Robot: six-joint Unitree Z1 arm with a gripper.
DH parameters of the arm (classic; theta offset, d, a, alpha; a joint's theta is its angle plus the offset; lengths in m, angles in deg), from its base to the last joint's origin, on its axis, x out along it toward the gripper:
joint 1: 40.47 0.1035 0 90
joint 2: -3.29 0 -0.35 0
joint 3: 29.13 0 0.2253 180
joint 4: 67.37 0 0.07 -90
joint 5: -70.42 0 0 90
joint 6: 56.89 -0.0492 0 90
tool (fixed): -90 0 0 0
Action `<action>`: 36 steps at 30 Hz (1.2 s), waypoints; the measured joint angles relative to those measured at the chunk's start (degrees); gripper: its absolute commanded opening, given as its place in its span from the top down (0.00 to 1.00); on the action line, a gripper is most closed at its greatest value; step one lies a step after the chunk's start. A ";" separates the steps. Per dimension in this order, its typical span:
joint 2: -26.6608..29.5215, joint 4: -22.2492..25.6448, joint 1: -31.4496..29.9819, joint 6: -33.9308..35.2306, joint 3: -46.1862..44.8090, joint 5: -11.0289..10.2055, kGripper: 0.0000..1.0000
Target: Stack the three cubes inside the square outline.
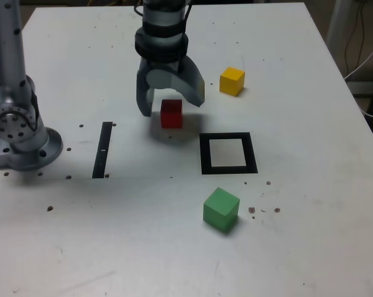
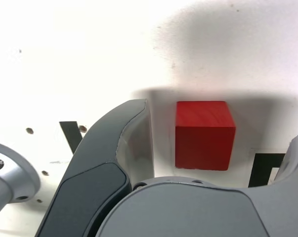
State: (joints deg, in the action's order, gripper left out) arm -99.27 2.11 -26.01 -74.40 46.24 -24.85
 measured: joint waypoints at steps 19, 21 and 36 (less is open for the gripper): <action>-1.41 -5.96 -0.40 1.62 -1.82 -0.49 0.42; -1.40 -6.06 -0.44 1.84 -1.98 -0.50 0.46; -0.81 -5.34 -0.44 2.75 -2.64 0.11 0.73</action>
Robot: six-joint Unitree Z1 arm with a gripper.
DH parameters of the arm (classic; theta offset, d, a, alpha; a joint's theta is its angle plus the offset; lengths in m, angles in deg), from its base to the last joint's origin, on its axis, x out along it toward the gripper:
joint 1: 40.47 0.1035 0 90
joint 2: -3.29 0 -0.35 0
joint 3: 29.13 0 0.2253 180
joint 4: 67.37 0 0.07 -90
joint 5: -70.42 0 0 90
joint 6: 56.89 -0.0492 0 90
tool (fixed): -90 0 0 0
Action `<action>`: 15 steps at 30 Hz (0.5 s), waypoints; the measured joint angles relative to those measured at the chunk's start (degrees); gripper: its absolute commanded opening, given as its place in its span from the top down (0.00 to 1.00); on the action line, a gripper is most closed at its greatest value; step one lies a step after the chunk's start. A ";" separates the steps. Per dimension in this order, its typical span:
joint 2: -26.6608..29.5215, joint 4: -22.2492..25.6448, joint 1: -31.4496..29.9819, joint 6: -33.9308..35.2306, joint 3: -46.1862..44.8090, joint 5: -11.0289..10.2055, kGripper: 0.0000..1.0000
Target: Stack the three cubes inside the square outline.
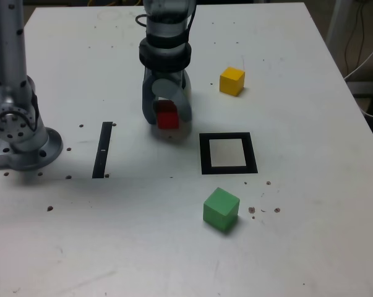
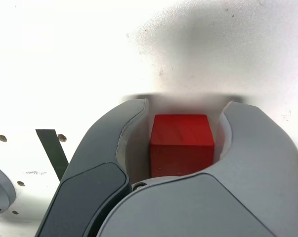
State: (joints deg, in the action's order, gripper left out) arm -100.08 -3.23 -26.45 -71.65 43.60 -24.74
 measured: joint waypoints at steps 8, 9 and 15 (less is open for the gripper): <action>1.28 -0.45 -1.53 0.00 0.71 0.50 0.82; 1.58 -0.49 -1.89 0.00 1.02 0.55 0.82; 4.42 2.33 -7.09 1.44 5.62 1.85 0.82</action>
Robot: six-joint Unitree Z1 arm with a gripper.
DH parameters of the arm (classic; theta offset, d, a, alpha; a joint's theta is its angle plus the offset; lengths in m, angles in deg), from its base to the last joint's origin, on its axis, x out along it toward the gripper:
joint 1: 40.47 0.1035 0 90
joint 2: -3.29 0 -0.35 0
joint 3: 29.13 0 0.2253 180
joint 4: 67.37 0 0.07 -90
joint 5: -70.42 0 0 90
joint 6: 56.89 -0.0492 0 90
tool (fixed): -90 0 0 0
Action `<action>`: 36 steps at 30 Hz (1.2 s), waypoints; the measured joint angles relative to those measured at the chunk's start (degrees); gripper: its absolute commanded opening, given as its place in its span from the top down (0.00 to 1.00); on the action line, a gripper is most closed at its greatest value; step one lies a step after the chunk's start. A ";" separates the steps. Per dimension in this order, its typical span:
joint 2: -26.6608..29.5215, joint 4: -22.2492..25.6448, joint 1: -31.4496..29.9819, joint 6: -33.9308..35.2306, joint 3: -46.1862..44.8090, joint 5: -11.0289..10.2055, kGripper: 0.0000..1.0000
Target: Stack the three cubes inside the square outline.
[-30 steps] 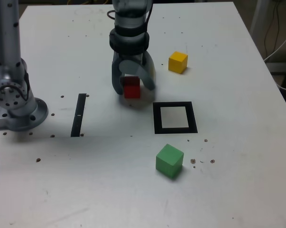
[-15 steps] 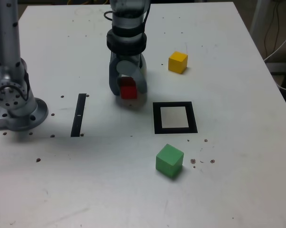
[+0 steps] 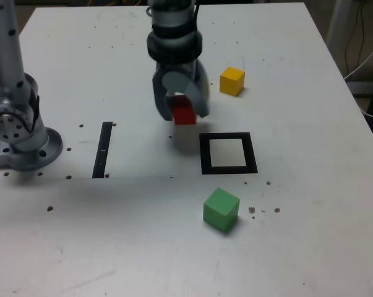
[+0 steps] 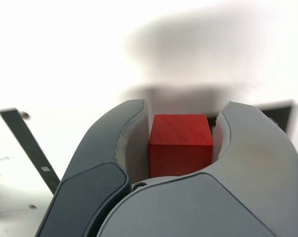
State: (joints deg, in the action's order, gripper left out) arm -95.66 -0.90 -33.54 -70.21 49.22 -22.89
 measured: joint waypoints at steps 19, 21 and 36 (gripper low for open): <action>-10.03 3.24 -10.63 9.60 10.61 2.16 0.82; -10.68 3.34 -10.67 9.66 10.71 1.99 0.82; -13.45 5.74 -11.55 9.82 13.76 -0.89 0.78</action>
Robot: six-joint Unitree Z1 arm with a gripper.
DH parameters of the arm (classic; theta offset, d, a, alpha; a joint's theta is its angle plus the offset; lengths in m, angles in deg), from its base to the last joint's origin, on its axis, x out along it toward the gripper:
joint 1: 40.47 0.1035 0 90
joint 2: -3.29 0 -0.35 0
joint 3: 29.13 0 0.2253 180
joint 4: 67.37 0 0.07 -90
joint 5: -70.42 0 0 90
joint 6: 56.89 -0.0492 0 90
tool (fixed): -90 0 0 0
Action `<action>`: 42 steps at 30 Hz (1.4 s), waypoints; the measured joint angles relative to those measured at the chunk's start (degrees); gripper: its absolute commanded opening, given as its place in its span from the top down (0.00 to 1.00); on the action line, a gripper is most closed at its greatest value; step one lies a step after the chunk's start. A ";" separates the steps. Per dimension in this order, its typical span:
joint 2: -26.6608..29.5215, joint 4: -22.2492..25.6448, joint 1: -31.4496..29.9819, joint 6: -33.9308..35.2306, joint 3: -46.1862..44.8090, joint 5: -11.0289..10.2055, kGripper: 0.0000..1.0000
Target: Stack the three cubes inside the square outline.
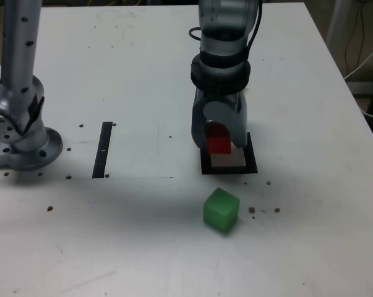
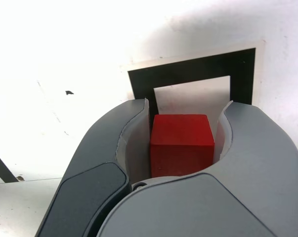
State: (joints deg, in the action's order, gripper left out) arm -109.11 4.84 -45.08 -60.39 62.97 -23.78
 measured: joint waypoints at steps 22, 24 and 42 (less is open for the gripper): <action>-3.44 3.75 -0.32 0.05 3.15 -2.38 0.51; -3.54 3.96 -0.33 0.05 3.27 -2.38 0.46; -3.54 2.31 -1.18 -0.80 3.08 -2.77 0.01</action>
State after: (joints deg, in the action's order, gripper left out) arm -112.65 7.15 -46.27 -61.20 66.06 -26.55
